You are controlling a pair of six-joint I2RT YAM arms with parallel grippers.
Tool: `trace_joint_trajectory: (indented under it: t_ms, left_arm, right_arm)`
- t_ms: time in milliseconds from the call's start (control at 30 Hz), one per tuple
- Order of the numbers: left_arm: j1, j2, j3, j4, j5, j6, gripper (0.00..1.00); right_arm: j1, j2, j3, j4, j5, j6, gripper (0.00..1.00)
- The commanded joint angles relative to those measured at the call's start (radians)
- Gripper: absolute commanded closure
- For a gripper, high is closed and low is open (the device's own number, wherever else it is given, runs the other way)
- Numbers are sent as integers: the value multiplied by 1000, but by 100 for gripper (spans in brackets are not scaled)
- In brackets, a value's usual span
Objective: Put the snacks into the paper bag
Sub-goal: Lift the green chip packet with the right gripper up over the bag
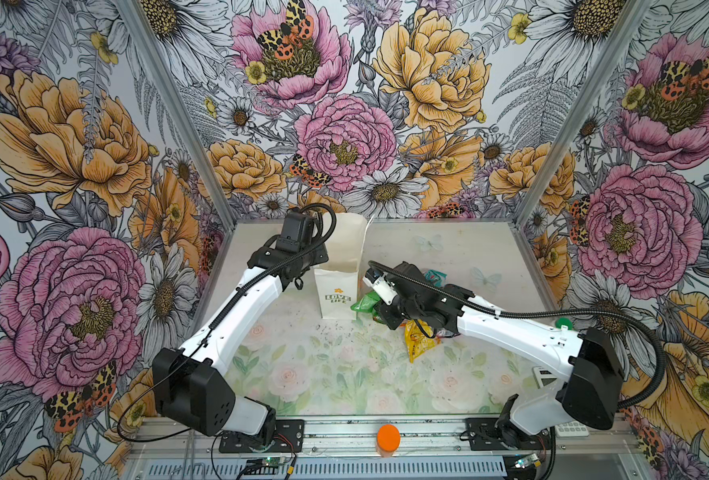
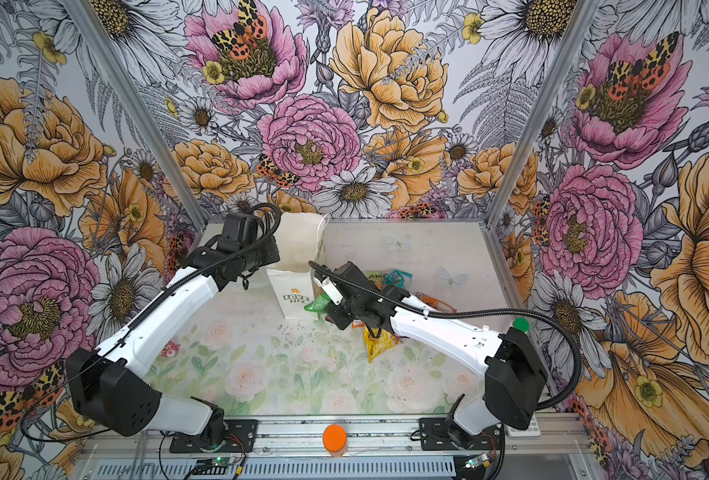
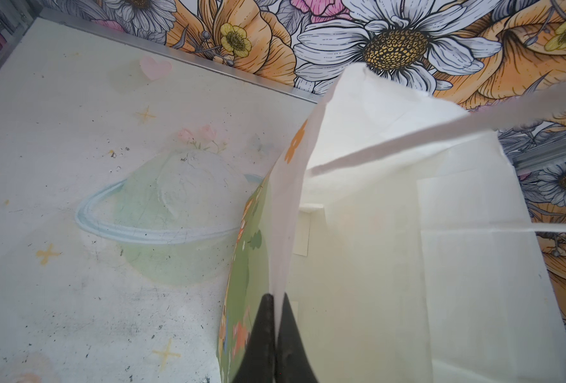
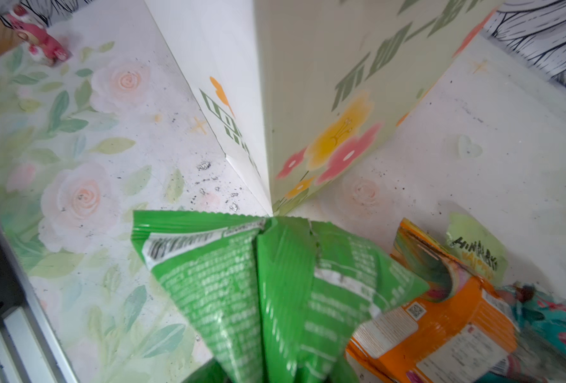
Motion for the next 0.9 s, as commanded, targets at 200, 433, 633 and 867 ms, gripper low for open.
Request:
trace_joint_trajectory:
  t_ms: [200,433,633,867]
  left_arm:
    - [20,-39,-30,59,56,-21,100]
    - [22,-39,-37,81,93,-28,100]
    - [22,-44,-44,89,109,-36,100]
    - [16,-46,-44,90,98,-45,100]
  right_arm:
    - [-26,-144,221,0,-89,-45,100]
    - [-24,-72,451,79,-110,-30,100]
    - [-24,0,527,254,-119,29,100]
    - [-26,76,523,486,-37,170,100]
